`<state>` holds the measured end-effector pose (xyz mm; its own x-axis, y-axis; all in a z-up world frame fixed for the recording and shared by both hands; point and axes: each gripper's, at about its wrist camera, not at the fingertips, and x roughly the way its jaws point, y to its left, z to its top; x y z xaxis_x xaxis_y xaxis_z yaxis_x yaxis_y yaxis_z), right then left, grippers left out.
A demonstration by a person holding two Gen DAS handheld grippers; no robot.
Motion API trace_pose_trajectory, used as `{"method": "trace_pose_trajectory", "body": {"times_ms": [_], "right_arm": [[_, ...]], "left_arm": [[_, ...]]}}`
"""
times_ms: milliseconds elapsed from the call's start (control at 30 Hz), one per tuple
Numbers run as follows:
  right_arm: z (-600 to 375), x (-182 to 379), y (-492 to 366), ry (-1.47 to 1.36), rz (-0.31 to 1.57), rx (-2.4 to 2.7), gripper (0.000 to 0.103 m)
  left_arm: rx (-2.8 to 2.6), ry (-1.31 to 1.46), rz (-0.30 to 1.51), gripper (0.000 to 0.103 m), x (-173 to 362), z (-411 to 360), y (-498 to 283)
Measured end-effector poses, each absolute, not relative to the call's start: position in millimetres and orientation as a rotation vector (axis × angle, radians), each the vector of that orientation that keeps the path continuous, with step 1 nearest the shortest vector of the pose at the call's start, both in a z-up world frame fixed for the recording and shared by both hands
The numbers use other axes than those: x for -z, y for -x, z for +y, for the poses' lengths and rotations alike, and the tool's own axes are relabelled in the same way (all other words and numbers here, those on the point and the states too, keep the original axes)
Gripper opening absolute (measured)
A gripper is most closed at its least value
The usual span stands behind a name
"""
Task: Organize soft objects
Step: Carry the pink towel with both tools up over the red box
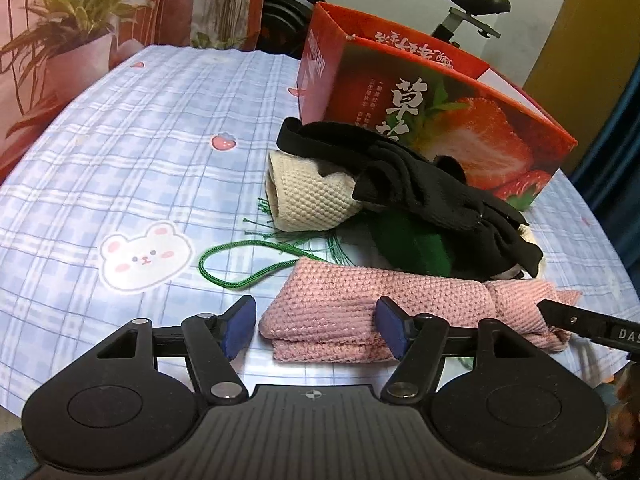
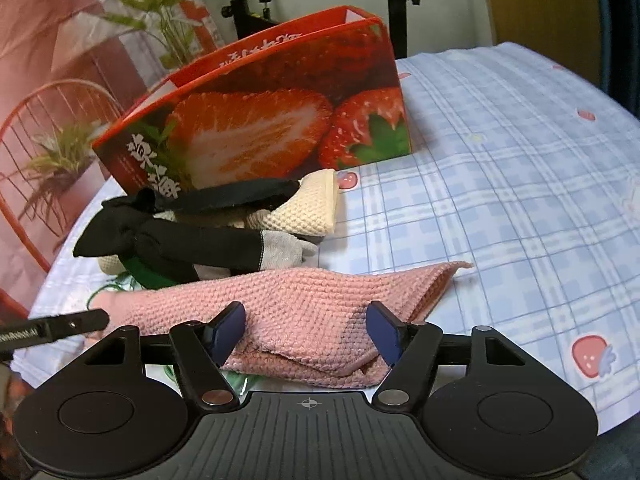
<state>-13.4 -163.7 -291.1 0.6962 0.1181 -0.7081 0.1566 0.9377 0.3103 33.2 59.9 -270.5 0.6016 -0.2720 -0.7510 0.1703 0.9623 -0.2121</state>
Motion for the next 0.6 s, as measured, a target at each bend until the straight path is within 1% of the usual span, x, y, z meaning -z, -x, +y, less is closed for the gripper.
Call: {"method": "trace_pose_trajectory", "body": {"times_ms": [333,367,433,467,500,533,567,600], "right_arm": [[-158.8,291.3,10.1,-0.336,0.807,0.028,0.066],[-158.5,291.3,9.7,-0.336,0.807,0.025,0.065],[-157.8,291.0,9.1,-0.345,0.807,0.007,0.058],[-157.6,290.9,8.1,-0.359,0.810,-0.011,0.049],[-158.0,290.9,7.8,-0.375,0.812,-0.025,0.041],[-157.7,290.7,7.7,-0.380,0.812,-0.029,0.040],[-157.2,290.1,7.9,-0.377,0.811,-0.033,0.038],[-157.0,289.2,8.2,-0.376,0.809,-0.035,0.036]], "left_arm": [[0.312,0.165,0.918,0.070,277.1,48.7,-34.3],[0.314,0.165,0.917,0.070,276.8,48.8,-33.3],[0.309,0.150,0.912,0.069,276.8,45.8,-32.2],[0.309,0.148,0.910,0.066,276.7,44.9,-31.7],[0.313,0.147,0.909,0.059,276.3,44.1,-31.4],[0.323,0.146,0.909,0.053,275.6,43.7,-31.4],[0.335,0.142,0.910,0.038,274.8,42.3,-31.3],[0.341,0.135,0.908,0.034,273.7,40.7,-30.6]]}}
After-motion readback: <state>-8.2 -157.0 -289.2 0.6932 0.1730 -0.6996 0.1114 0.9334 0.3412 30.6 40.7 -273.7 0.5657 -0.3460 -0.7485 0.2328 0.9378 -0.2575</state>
